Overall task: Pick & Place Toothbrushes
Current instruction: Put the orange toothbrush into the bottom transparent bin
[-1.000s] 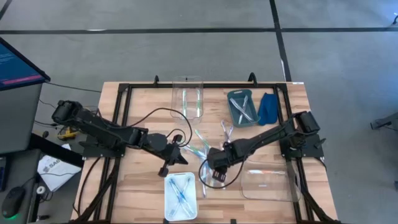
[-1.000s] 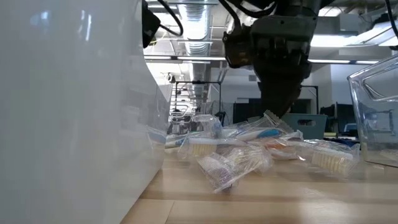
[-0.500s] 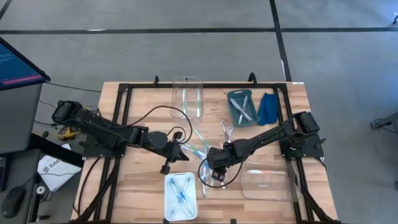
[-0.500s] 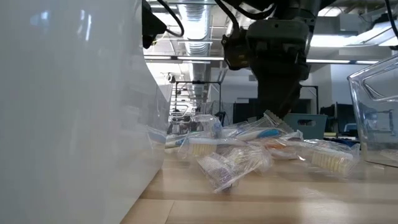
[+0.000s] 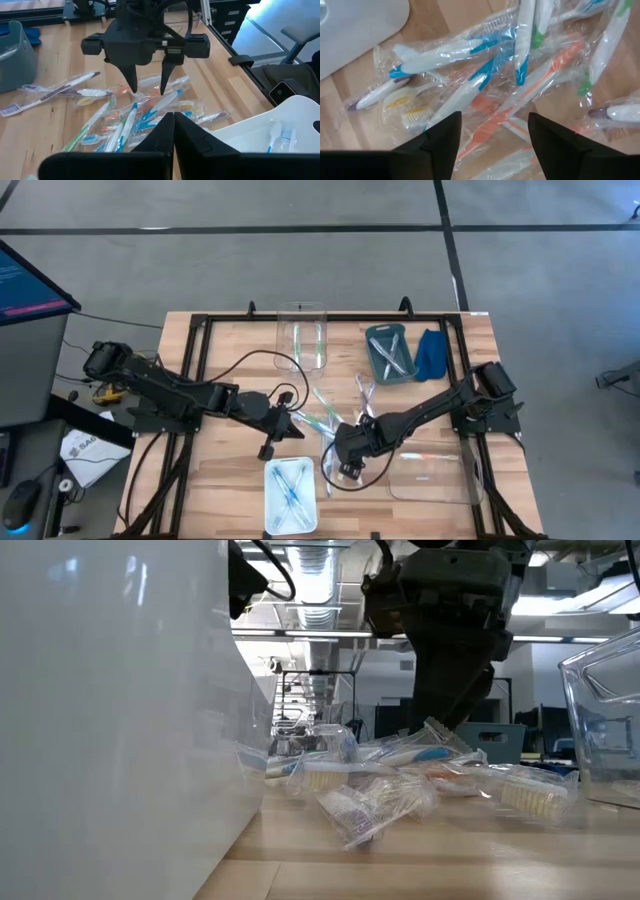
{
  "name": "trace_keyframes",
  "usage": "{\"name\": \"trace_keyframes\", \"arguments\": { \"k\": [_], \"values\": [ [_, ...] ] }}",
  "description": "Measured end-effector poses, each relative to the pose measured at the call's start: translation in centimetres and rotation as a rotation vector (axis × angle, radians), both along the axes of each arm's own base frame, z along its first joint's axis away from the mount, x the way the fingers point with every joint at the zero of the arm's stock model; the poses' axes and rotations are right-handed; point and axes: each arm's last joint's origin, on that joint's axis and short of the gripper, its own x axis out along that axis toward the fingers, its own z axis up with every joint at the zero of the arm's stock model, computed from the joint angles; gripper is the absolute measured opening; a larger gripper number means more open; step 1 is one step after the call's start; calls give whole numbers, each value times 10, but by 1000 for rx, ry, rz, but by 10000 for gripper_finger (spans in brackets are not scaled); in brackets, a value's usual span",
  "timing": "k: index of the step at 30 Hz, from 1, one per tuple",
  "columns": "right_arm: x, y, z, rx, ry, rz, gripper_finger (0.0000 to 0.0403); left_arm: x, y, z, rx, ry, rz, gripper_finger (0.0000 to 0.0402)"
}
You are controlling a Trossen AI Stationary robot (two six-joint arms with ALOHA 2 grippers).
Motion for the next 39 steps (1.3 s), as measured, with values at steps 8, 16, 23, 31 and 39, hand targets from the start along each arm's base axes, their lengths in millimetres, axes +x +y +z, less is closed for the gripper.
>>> {"name": "trace_keyframes", "arguments": {
  "k": [8, 16, 23, 31, 39],
  "values": [
    [1, -1, 0, -23, -11, -7, 205, 0, 0, 0, 0, -5, 0, 2],
    [-2, 0, -10, -11, -33, -13, 197, 0, 0, 0, 1, -5, -1, 2],
    [-7, -2, -20, 5, -28, -45, 198, 0, 0, 0, -1, -6, 0, 2],
    [-8, -2, -22, 3, -26, -35, 189, 1, 0, 1, -2, -12, 0, 2],
    [-10, -3, -23, -6, -13, -29, 158, 1, 0, 1, -2, -12, -1, 2]
  ]
}}
